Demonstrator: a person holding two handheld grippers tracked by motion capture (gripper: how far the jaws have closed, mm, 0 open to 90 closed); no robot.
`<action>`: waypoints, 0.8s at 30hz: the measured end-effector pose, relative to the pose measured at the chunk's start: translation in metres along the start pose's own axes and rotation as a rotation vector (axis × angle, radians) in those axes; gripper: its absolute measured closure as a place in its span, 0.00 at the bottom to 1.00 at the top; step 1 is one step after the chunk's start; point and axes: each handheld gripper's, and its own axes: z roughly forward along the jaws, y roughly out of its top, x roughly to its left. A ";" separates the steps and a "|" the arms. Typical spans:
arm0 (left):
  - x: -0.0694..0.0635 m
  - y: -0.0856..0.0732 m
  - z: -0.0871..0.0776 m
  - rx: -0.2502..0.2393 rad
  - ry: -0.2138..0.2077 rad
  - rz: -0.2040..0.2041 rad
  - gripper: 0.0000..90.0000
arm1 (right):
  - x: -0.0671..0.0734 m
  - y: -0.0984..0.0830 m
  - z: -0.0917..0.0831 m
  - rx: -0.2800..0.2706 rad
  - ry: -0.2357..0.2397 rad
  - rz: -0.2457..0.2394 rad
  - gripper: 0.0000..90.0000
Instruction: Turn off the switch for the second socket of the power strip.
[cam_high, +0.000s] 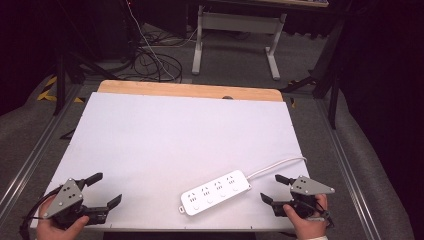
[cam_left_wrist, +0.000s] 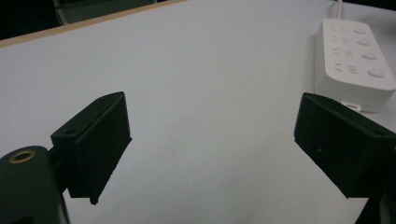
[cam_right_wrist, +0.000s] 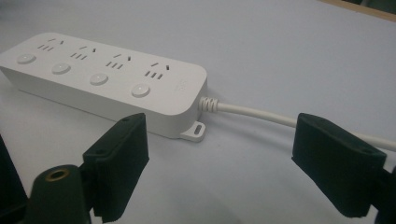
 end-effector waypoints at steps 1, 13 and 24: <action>0.000 0.001 0.000 0.002 -0.002 0.006 0.14 | 0.000 0.000 -0.001 0.000 -0.002 0.000 0.21; 0.000 0.001 -0.001 -0.012 -0.011 -0.006 0.12 | 0.003 0.011 -0.003 0.003 0.005 -0.012 0.22; -0.001 0.001 -0.001 -0.015 -0.005 -0.006 0.12 | 0.010 0.039 0.000 0.021 0.021 -0.042 0.23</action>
